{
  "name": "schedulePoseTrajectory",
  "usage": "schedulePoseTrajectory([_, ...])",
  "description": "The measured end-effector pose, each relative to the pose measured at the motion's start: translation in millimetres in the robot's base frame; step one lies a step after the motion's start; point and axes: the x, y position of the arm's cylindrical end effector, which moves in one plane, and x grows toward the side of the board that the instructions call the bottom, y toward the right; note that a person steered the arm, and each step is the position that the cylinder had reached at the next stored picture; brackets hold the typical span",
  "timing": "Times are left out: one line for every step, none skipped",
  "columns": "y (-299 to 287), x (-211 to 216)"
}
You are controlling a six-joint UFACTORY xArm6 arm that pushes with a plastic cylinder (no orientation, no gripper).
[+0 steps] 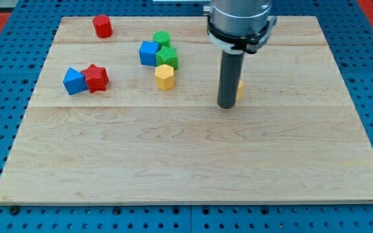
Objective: Move the heart to the top center
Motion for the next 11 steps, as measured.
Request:
schedulePoseTrajectory([0.1, 20.0])
schedulePoseTrajectory([1.9, 40.6])
schedulePoseTrajectory([1.6, -3.9])
schedulePoseTrajectory([21.7, -39.8])
schedulePoseTrajectory([20.7, -91.1])
schedulePoseTrajectory([3.0, -138.7])
schedulePoseTrajectory([-19.3, -181.3])
schedulePoseTrajectory([-32.7, -198.9])
schedulePoseTrajectory([20.5, -210.5])
schedulePoseTrajectory([-3.5, -238.6])
schedulePoseTrajectory([-34.2, -238.2])
